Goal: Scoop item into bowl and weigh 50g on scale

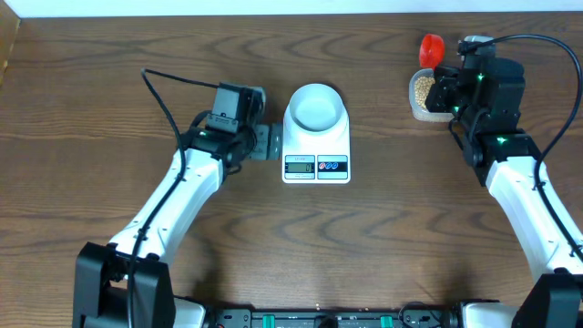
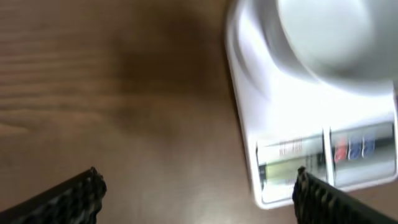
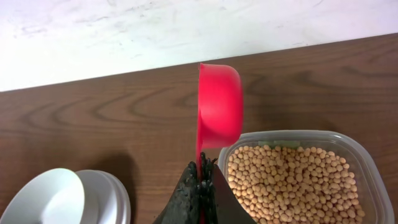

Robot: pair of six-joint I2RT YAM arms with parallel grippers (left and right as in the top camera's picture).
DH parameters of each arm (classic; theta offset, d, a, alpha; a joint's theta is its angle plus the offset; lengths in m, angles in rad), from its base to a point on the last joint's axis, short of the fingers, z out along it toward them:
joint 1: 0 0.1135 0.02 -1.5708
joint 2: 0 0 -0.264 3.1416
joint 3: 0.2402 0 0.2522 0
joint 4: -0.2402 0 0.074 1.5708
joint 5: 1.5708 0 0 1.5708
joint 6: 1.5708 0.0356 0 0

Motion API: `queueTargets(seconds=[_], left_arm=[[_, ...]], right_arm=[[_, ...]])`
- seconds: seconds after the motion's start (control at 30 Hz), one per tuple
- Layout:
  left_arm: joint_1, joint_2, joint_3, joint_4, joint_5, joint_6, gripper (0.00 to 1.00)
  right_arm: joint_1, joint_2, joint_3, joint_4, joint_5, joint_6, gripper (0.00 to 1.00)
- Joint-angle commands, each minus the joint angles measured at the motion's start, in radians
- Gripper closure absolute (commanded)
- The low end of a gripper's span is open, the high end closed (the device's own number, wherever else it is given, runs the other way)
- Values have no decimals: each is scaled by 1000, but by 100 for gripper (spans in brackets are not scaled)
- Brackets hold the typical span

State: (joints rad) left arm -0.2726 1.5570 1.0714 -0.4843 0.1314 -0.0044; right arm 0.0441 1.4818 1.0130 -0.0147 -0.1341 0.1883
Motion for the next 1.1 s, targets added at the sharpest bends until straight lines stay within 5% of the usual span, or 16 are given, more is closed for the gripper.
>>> queueTargets(seconds=[0.0, 0.17, 0.53, 0.73, 1.07], left_arm=[[49, -66, 95, -135, 161, 336, 2], [100, -123, 218, -319, 238, 473, 2], [109, -166, 222, -344, 351, 488, 2], [134, -169, 222, -478, 409, 708, 2], [134, -168, 222, -499, 380, 756, 2]], right_arm=[[-3, 38, 17, 6, 1, -34, 99], [-3, 62, 17, 29, 0, -33, 99], [-3, 62, 17, 79, 0, -33, 99], [-3, 62, 17, 83, -7, -33, 99], [-3, 62, 17, 82, -62, -33, 99]])
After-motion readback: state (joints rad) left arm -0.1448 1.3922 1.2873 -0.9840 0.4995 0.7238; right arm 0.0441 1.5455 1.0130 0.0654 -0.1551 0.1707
